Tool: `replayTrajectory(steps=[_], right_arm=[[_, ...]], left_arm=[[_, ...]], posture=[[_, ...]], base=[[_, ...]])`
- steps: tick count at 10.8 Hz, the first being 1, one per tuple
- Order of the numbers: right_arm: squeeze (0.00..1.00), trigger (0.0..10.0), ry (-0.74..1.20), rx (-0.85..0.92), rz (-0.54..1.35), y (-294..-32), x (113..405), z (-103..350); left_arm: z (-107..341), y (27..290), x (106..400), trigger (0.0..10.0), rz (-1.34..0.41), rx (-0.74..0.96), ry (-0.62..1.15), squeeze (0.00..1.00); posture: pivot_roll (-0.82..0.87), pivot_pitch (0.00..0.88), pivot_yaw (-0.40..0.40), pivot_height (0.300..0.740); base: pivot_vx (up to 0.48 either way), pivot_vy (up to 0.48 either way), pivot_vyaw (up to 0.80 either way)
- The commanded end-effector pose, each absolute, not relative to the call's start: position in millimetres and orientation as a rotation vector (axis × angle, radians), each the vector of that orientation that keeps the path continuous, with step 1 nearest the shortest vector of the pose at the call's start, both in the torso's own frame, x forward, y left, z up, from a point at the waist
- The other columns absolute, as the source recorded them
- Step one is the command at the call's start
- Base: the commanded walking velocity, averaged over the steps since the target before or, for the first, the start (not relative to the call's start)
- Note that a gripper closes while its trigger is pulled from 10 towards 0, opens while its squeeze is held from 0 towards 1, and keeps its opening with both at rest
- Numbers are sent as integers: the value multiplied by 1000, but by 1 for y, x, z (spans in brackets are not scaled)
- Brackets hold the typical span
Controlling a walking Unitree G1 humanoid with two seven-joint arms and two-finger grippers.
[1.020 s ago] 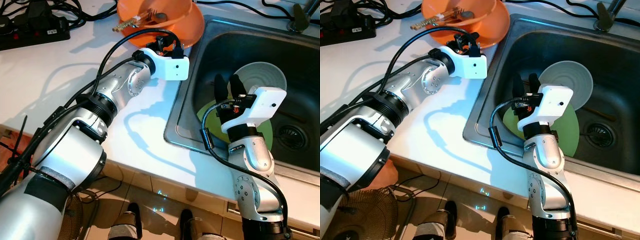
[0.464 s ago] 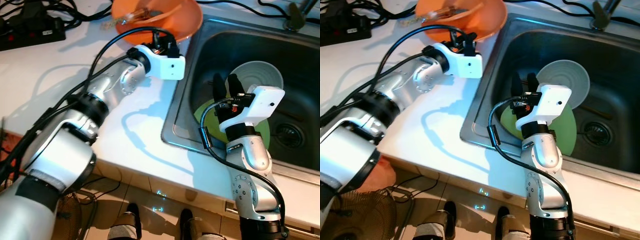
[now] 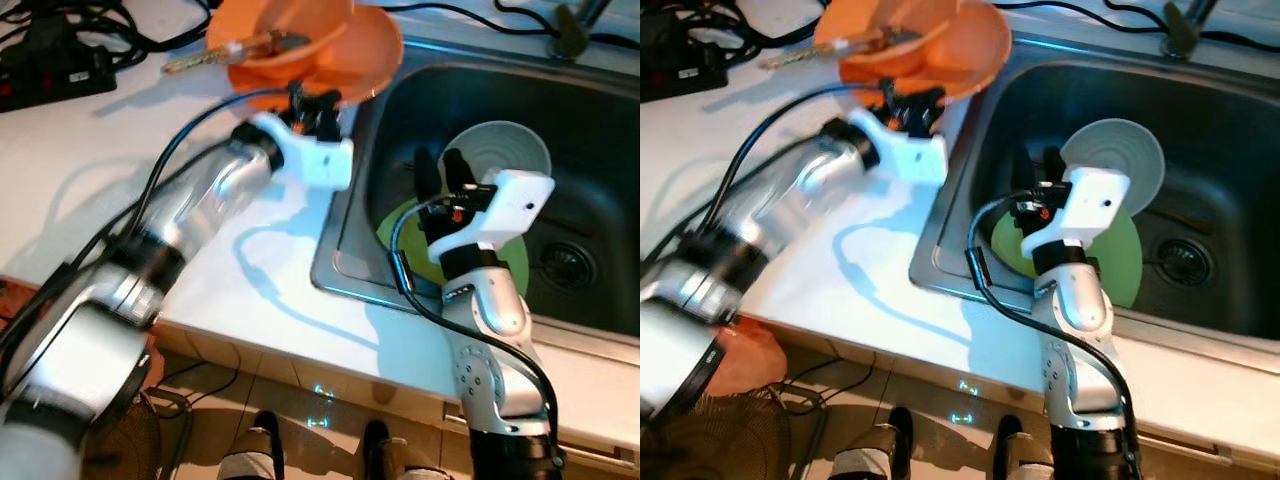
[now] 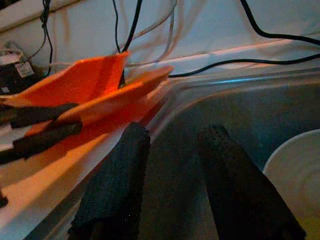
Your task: Kitchen organization
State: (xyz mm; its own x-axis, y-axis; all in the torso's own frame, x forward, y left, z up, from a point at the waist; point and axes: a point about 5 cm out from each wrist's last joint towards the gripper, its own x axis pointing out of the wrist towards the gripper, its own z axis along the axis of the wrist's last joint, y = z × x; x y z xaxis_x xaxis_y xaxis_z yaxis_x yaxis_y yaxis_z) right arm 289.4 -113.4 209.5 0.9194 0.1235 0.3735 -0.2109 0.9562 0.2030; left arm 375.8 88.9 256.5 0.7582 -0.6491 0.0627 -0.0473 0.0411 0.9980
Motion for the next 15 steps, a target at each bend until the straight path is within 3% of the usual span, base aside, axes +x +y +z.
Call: replayTrajectory(steps=[1,6,15], right_arm=[[0,10000,-221,258,108,-125,294,171],[0,10000,-229,283,115,-121,299,170],[0,10000,-246,277,150,-121,310,174]], left_arm=[[164,94,358,10000,-805,1529,-300,0],[159,143,315,10000,-842,1599,-154,0],[164,179,253,10000,-831,1610,55,0]], posture=[[139,384,116,740],[185,367,138,740],[219,330,113,740]], base=[[0,0,0],[0,0,0],[0,0,0]])
